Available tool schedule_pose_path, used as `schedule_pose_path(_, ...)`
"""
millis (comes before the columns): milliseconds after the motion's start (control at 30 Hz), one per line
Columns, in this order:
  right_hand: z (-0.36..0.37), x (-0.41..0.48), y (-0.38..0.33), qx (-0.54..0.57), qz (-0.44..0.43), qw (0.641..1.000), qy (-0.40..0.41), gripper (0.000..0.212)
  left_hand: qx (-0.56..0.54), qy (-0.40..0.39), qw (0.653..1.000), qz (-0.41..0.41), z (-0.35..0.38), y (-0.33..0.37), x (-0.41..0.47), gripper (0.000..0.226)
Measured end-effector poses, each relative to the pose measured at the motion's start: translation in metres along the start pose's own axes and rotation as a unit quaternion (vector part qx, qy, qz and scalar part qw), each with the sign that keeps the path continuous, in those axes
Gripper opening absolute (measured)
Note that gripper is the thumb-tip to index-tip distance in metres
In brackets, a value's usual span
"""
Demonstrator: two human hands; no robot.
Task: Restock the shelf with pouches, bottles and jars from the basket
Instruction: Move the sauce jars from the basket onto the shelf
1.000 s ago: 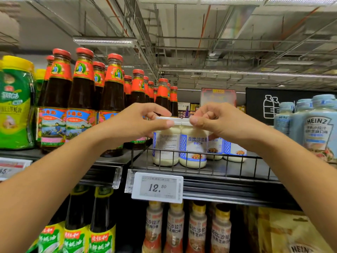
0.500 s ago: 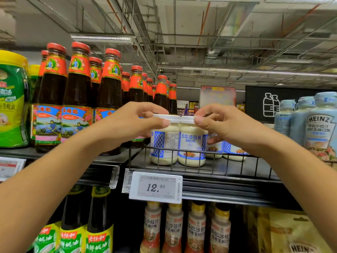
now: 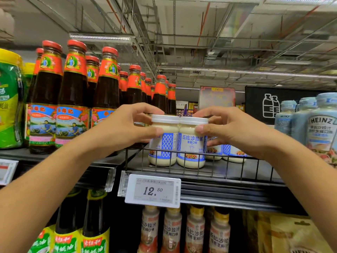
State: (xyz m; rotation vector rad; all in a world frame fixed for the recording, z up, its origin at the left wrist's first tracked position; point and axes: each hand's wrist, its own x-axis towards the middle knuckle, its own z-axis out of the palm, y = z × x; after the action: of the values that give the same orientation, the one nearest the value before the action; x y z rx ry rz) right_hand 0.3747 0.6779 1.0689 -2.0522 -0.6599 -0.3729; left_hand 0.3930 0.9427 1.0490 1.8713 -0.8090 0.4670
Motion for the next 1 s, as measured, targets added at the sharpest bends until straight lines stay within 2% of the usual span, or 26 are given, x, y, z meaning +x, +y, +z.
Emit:
schedule_pose_path(167, 0.001, 0.002, 0.0, 0.001, -0.002, 1.0, 0.003, 0.026, 0.115, 0.073, 0.991, 0.02, 0.008, 0.002, 0.0, 0.05)
schedule_pose_path(300, -0.001, 0.005, 0.001, 0.013, 0.01, 1.0, -0.008, 0.028, 0.129, 0.093, 0.987, 0.027, 0.013, 0.0, 0.003, 0.055)
schedule_pose_path(800, 0.002, 0.009, 0.004, -0.033, 0.013, 0.999, -0.01, 0.026, 0.162, 0.071, 0.984, -0.009, 0.013, -0.002, 0.012, 0.065)
schedule_pose_path(867, 0.002, 0.007, 0.003, -0.061, 0.01, 0.998, 0.01, 0.036, 0.166, 0.07, 0.984, -0.005, 0.012, -0.003, 0.012, 0.067)
schedule_pose_path(967, 0.001, -0.001, -0.001, -0.101, 0.002, 0.994, 0.046, 0.064, 0.161, 0.082, 0.984, 0.007, 0.013, -0.004, 0.012, 0.072)
schedule_pose_path(1000, 0.0, -0.004, -0.003, -0.112, -0.004, 0.992, 0.059, 0.065, 0.157, 0.099, 0.982, 0.015, 0.013, -0.003, 0.012, 0.07)
